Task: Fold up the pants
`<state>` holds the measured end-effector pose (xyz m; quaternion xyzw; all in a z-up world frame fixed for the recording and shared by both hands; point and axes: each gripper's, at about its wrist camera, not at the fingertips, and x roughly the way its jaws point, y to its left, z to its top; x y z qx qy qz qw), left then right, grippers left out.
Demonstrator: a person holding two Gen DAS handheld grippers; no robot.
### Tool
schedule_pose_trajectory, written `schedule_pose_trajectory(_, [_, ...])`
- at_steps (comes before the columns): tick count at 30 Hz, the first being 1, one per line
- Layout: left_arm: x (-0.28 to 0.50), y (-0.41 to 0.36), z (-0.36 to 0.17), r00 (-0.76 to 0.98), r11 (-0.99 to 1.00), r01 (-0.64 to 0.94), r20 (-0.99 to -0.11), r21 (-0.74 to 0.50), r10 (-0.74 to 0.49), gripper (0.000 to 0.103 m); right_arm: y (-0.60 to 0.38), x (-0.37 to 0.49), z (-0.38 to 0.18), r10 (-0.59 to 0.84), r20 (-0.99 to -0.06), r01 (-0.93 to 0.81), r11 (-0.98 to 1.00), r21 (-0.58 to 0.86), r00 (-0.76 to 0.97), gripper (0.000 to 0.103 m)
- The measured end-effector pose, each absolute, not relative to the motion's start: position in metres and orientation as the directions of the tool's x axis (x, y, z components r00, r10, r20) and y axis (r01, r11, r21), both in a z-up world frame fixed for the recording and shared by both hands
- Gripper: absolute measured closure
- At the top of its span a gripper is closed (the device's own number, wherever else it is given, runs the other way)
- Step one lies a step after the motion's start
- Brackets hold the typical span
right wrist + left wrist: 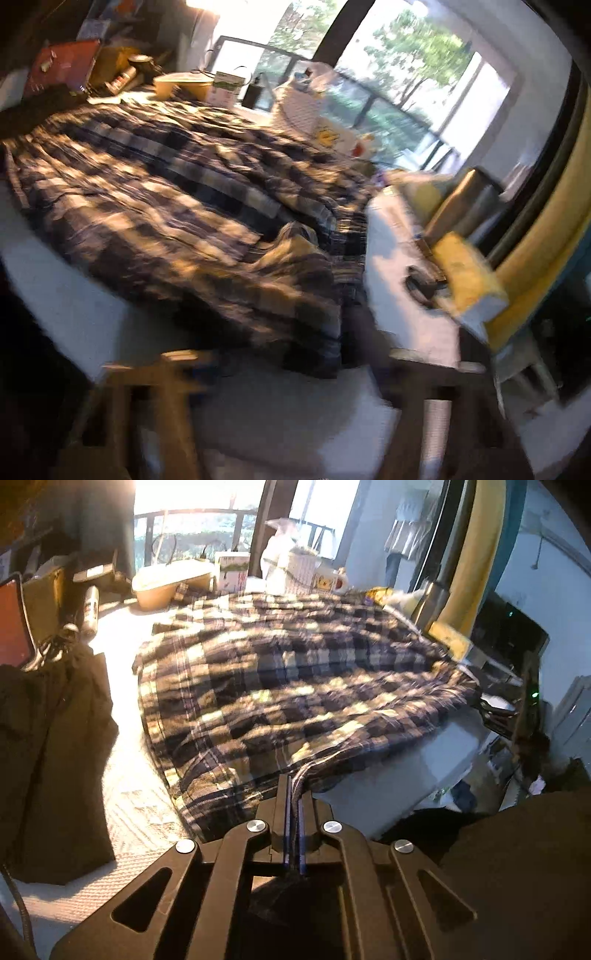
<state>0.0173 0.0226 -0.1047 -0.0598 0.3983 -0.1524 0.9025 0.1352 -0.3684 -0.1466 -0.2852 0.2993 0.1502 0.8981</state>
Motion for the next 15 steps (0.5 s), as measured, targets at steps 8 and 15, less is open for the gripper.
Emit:
schedule_pose_trajectory(8, [0.013, 0.027, -0.06, 0.72, 0.952, 0.235, -0.624, -0.194, -0.304, 0.102, -0.365, 0.128, -0.111, 0.128, -0.553, -0.395, 0.829, -0.395, 0.824, 0.092])
schedule_pose_trajectory(15, [0.038, 0.04, -0.023, 0.8, 0.966, 0.215, -0.542, -0.141, -0.257, 0.102, -0.359, 0.147, -0.07, 0.2, -0.481, -0.361, 0.893, -0.269, 0.853, 0.094])
